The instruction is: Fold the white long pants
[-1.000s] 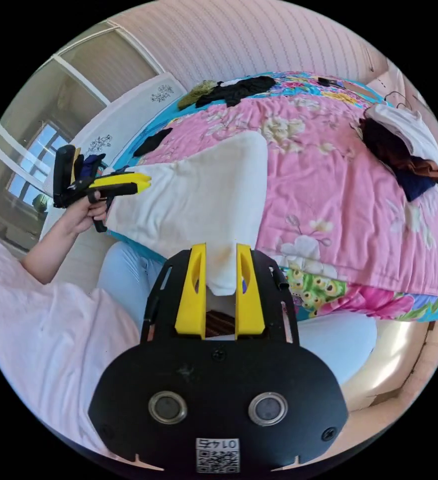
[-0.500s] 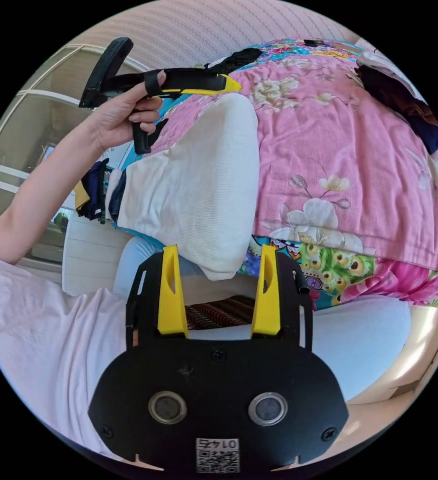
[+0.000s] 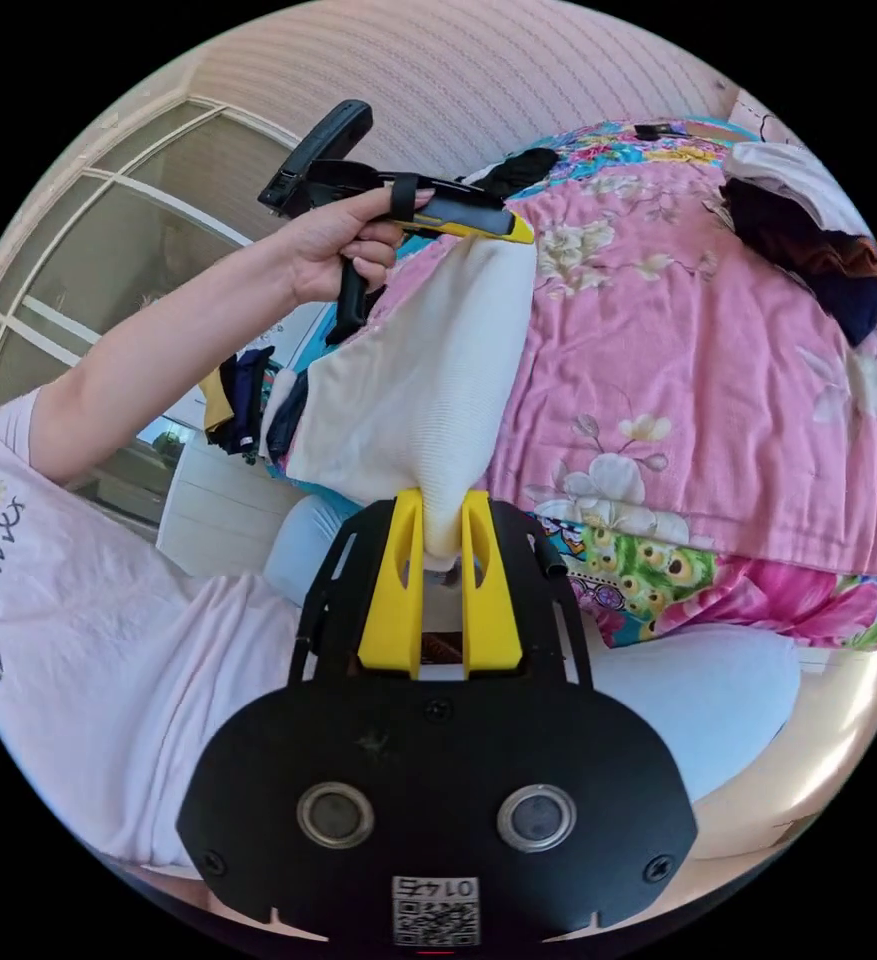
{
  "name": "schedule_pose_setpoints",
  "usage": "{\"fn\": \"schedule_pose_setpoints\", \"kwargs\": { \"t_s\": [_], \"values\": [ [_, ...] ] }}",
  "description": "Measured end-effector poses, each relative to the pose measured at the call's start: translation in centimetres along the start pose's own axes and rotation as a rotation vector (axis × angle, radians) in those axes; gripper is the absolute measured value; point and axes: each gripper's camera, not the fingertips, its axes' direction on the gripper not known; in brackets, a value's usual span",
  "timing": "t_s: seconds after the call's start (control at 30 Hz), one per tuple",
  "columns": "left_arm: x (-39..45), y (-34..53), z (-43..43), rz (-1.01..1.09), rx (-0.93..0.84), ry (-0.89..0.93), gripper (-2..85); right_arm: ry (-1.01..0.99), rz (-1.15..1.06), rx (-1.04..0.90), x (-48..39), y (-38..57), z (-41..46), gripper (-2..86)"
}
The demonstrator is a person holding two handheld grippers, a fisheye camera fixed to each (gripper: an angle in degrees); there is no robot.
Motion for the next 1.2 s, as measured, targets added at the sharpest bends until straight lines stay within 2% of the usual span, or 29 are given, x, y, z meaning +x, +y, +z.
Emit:
{"fn": "schedule_pose_setpoints", "kwargs": {
  "t_s": [0.17, 0.27, 0.33, 0.43, 0.5, 0.6, 0.7, 0.8, 0.87, 1.03, 1.13, 1.2],
  "values": [
    [4.3, -2.4, -4.0, 0.112, 0.156, 0.257, 4.9, 0.169, 0.038, 0.141, -0.4, 2.7, -9.8, 6.4],
    [5.4, -1.7, -5.9, 0.189, 0.183, 0.247, 5.0, 0.131, 0.005, 0.195, -1.8, 4.1, -13.4, 6.6],
    [4.1, -0.1, -7.1, 0.188, 0.191, 0.232, 5.0, 0.115, -0.062, 0.161, -3.9, 4.0, -13.0, 6.7],
    [-0.5, 4.4, -10.4, 0.112, 0.24, 0.225, 5.0, 0.032, -0.249, 0.106, -9.0, 2.9, -9.8, 6.7],
    [-5.0, 9.2, -13.4, 0.028, 0.268, 0.165, 5.0, -0.104, -0.37, 0.053, -12.8, 1.2, -5.5, 6.8],
    [-10.4, 15.4, -16.4, -0.101, 0.293, 0.062, 5.1, -0.196, -0.526, -0.067, -17.9, -1.3, 1.7, 7.0],
    [-15.3, 20.9, -16.7, -0.257, 0.295, -0.05, 5.7, -0.213, -0.584, -0.202, -22.2, -3.5, 10.0, 7.7],
    [-18.6, 26.3, -16.3, -0.445, 0.324, -0.078, 3.7, -0.176, -0.551, -0.377, -23.5, -4.1, 18.3, 9.8],
    [-18.5, 29.0, -16.5, -0.464, 0.371, -0.041, 3.5, -0.163, -0.556, -0.438, -23.9, -3.5, 20.4, 9.9],
    [-12.5, 34.1, -17.0, -0.348, 0.385, -0.058, 0.1, -0.234, -0.565, -0.383, -23.9, -1.9, 18.2, 9.4],
    [-7.2, 36.2, -16.5, -0.267, 0.367, -0.033, -0.8, -0.148, -0.545, -0.32, -22.6, -2.0, 16.4, 6.7],
    [-3.3, 37.4, -15.9, -0.211, 0.368, -0.027, -0.9, -0.012, -0.523, -0.243, -21.5, -3.4, 15.6, 2.6]
  ]
}}
